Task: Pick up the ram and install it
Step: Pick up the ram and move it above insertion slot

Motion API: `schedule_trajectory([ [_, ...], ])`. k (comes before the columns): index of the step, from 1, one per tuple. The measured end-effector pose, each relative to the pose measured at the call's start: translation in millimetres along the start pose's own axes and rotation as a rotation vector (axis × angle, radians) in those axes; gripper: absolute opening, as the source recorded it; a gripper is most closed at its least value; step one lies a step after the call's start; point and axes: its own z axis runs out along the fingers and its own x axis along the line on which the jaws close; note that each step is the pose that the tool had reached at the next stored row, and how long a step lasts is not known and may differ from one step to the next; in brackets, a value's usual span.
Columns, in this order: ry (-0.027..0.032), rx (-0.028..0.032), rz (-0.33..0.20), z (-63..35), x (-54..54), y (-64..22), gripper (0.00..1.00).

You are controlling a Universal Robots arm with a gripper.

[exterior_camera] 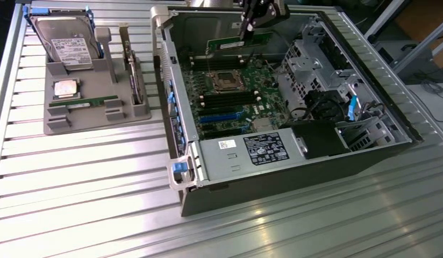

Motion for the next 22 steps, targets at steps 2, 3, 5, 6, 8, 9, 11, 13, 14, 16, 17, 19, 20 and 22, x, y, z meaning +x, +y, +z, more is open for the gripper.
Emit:
schedule_trajectory([
  [2,0.0001,0.0000,0.000,-0.7,1.6,-11.6,0.13],
  [3,0.0000,0.0000,0.000,-1.0,2.3,-16.6,0.13],
  [5,0.0001,0.0000,0.003,-1.6,3.8,-26.6,0.13],
  [6,0.0000,0.0000,0.009,-1.6,3.9,-27.4,0.13],
  [8,0.0000,0.0003,0.031,-1.7,4.0,-28.7,0.13],
  [9,0.0008,0.0002,0.038,-1.9,4.4,-32.0,0.13],
  [11,0.0020,0.0001,0.039,-2.5,5.9,-42.1,0.13],
  [13,0.0022,0.0000,0.040,-2.8,6.9,-49.2,0.13],
  [14,0.0024,0.0000,0.042,-3.0,7.2,-51.6,0.13],
  [16,0.0024,0.0000,0.043,-3.1,7.4,-53.2,0.13],
  [17,0.0024,0.0000,0.043,-3.1,7.4,-53.2,0.13],
  [19,0.0024,0.0000,0.043,-3.1,7.4,-53.3,0.13],
  [20,0.0023,0.0000,0.043,-3.0,7.4,-53.3,0.13],
  [22,0.0024,0.0000,0.043,-3.0,7.4,-53.3,0.13],
])
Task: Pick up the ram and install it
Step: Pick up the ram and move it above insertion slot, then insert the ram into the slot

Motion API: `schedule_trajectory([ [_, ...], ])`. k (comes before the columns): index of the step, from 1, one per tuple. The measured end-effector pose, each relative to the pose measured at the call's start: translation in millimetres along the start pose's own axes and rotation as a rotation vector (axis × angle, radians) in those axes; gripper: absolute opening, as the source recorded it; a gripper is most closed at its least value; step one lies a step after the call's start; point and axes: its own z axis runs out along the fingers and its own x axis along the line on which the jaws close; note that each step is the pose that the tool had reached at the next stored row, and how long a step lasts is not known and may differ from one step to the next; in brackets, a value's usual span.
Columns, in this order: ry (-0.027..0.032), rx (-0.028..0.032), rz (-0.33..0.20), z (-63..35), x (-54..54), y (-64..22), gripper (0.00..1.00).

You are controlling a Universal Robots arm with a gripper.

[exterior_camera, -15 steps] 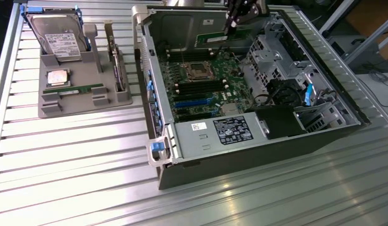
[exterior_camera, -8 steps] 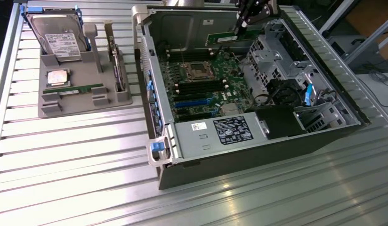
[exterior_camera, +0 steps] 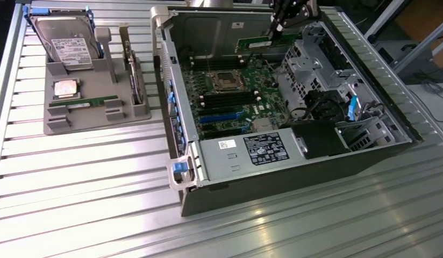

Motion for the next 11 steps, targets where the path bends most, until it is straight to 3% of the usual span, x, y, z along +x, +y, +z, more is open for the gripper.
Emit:
schedule_trajectory([
  [4,-0.0001,0.0000,0.001,0.9,0.0,-0.1,0.13],
  [7,-0.0029,0.0009,0.067,5.0,0.1,-0.3,0.13],
  [11,-0.0034,0.0010,0.075,10.4,0.0,0.8,0.13],
])
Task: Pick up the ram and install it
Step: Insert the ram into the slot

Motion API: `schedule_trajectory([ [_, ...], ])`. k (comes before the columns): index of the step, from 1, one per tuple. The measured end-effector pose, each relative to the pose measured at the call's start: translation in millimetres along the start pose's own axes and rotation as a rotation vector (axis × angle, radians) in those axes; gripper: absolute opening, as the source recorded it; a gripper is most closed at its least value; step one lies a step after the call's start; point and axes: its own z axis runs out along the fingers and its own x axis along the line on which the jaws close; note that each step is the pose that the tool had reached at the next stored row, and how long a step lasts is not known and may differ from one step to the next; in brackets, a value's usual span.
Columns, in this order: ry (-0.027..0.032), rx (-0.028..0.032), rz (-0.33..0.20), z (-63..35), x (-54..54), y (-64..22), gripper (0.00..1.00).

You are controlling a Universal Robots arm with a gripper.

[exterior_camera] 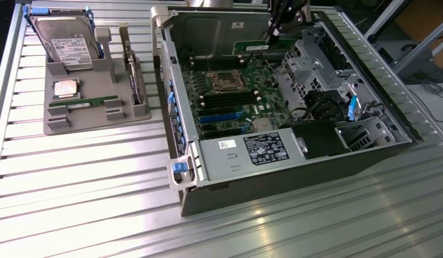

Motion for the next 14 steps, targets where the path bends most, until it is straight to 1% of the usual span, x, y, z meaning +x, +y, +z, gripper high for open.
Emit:
schedule_trajectory([
  [1,0.0007,0.0000,0.000,1.5,0.0,0.0,0.13],
  [3,0.0038,0.0002,0.019,6.0,0.1,-0.2,0.13],
  [4,0.0040,0.0002,0.024,7.2,0.1,-0.2,0.13],
  [6,0.0043,0.0002,0.027,8.1,0.1,-0.3,0.13],
  [8,0.0076,0.0003,0.030,9.6,0.1,-0.4,0.13],
  [9,0.0083,0.0002,0.031,10.1,0.1,-0.4,0.13],
  [14,0.0084,0.0003,0.031,12.7,0.2,-0.5,0.13],
])
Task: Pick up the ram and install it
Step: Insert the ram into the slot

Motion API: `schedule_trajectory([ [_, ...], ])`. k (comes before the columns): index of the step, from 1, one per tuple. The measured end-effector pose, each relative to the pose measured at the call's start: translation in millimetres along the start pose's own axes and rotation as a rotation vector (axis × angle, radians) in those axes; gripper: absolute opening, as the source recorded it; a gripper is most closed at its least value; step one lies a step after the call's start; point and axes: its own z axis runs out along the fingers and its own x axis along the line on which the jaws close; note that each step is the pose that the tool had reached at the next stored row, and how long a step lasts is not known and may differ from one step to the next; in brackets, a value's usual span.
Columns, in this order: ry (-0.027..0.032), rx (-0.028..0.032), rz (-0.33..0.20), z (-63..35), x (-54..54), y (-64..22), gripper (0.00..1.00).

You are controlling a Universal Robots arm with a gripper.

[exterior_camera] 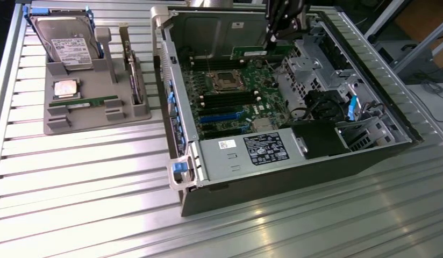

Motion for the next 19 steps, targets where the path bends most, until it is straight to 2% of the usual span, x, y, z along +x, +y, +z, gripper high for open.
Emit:
schedule_trajectory([
  [7,0.0000,0.0000,0.000,9.1,0.1,3.0,0.13],
  [15,0.0002,0.0000,0.000,20.0,0.1,2.7,0.13],
  [19,0.0015,-0.0001,0.000,28.2,0.2,2.9,0.13],
])
